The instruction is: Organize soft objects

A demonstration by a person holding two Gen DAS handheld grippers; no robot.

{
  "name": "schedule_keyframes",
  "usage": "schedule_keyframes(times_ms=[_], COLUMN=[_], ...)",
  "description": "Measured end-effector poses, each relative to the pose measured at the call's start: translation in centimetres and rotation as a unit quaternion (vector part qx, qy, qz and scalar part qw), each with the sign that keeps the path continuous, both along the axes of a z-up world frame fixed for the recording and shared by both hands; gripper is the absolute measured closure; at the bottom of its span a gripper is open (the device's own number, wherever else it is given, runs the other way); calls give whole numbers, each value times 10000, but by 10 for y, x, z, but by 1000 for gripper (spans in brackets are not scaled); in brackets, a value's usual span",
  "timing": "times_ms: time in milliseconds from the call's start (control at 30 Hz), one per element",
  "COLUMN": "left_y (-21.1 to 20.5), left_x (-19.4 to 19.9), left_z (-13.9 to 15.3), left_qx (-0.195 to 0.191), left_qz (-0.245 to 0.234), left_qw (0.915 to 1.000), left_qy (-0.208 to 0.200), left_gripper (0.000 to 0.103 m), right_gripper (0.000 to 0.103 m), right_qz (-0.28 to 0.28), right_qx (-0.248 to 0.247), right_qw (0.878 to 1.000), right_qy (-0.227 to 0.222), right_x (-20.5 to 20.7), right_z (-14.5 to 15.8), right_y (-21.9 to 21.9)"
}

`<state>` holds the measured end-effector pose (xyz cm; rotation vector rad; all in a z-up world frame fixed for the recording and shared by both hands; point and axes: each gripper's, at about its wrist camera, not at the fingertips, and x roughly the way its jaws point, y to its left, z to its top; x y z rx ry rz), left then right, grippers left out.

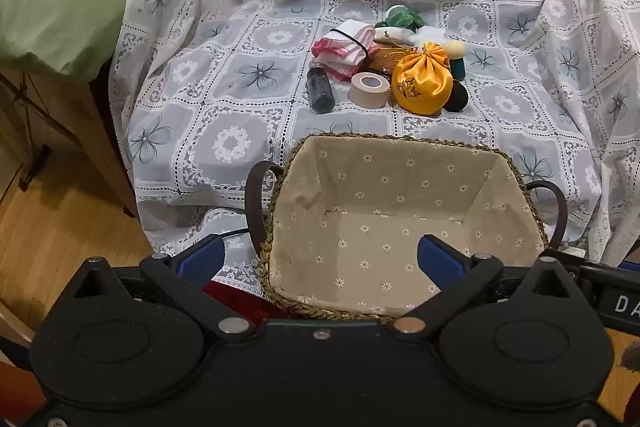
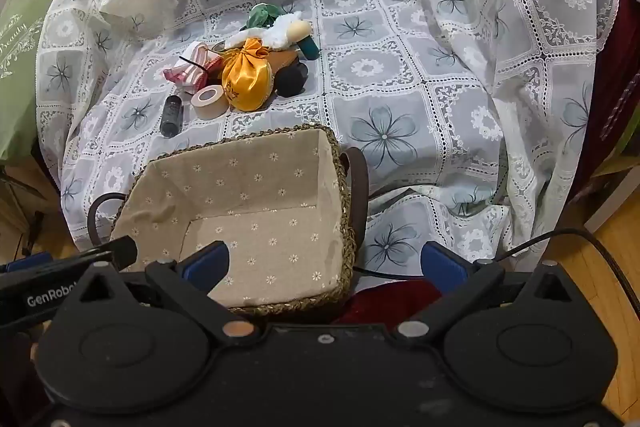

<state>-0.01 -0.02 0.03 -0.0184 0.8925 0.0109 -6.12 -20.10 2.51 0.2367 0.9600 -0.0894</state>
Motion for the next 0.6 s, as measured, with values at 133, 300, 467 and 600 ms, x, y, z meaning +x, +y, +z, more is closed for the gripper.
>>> schedule_keyframes(times_ms=[133,300,467,600], left_y=[-1,-2,-1,0], left_x=[0,0,3,2], left_z=[0,0,1,1], left_qx=[-6,29,28,17], left_qz=[-15,-38,13,7], left_qw=[10000,10000,10000,10000], left_qy=[-4,3,-3,-4], left_gripper=[4,4,4,4], right_gripper=[1,0,1,0], right_qz=[-2,-4,-7,-13], right_qx=[55,38,39,42], right_qw=[10000,10000,10000,10000], right_qy=[66,43,38,60], right_x=[1,1,-1,1], right_z=[0,1,-6,-7], right_y=[-1,-1,0,1])
